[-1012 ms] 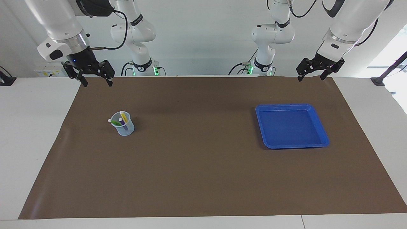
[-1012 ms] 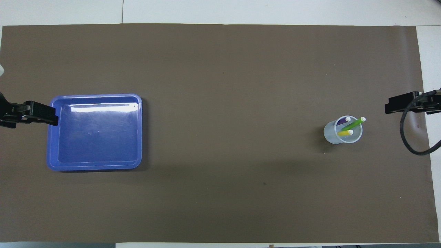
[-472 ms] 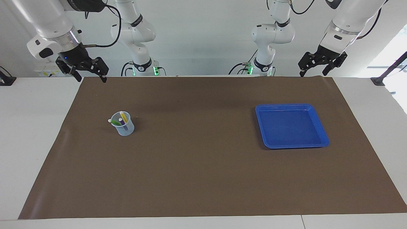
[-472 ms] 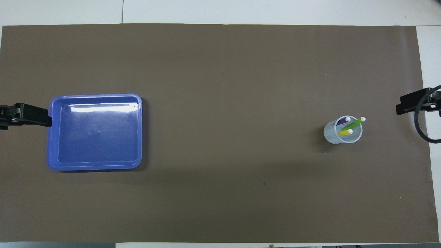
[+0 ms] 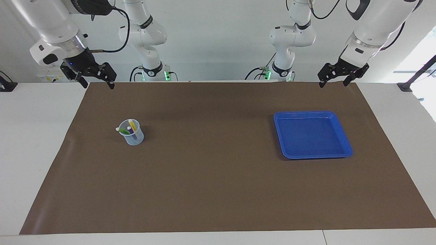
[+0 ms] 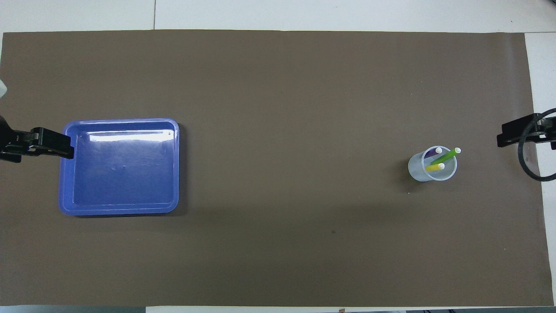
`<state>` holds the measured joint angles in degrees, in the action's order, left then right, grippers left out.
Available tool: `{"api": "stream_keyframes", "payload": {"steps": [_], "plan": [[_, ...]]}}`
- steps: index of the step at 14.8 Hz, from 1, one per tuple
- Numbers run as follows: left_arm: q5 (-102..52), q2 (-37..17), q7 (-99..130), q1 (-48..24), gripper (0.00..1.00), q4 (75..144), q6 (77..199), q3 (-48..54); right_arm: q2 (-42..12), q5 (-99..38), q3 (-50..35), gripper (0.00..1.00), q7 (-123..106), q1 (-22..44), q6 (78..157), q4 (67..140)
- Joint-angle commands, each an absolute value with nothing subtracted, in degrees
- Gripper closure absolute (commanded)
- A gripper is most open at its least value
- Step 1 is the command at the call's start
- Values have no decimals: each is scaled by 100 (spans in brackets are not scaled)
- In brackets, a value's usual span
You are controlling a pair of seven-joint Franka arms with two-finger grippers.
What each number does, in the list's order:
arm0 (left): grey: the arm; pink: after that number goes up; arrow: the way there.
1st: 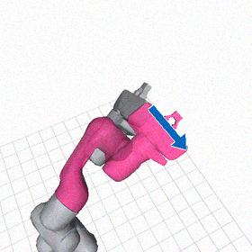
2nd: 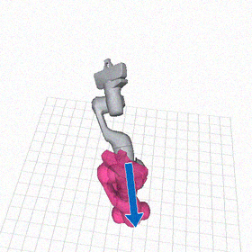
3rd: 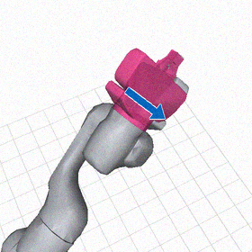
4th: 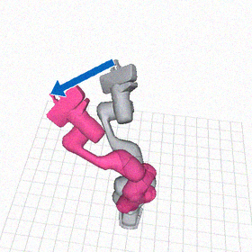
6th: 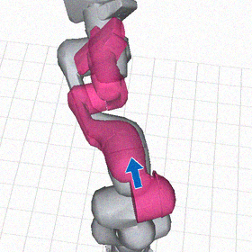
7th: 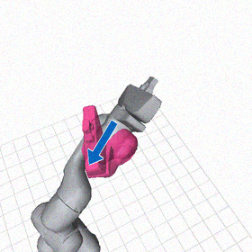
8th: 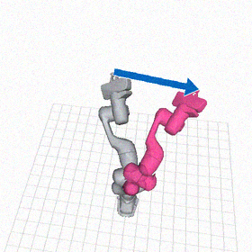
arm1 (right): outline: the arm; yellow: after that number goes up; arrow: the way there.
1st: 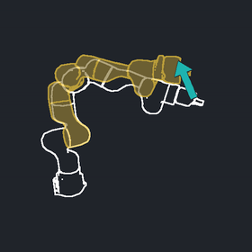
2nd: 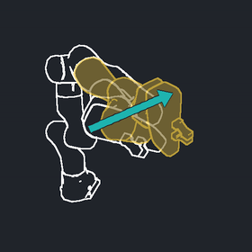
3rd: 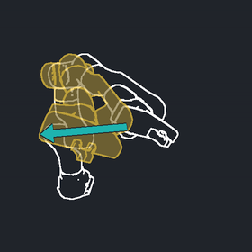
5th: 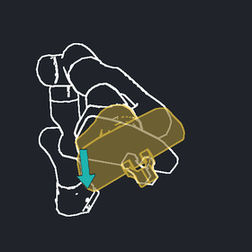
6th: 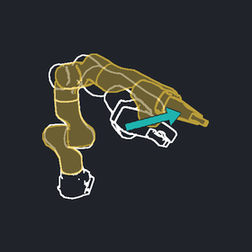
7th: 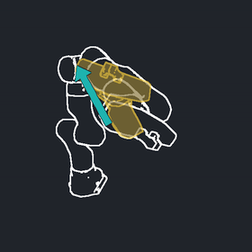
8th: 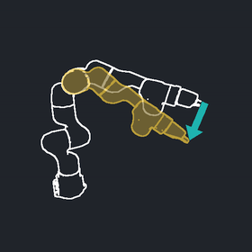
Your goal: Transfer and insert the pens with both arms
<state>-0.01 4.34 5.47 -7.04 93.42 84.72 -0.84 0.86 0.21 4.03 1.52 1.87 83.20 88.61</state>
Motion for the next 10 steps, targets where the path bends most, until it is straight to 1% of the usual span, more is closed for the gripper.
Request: {"api": "stream_keyframes", "payload": {"steps": [1,10], "plan": [[44,527,554,-703,0,9396,8534,-105,167,220,167,0,307,123,8385,8965],[-53,536,545,-686,0,9396,8552,-123,167,220,123,0,431,141,8473,8974]]}}
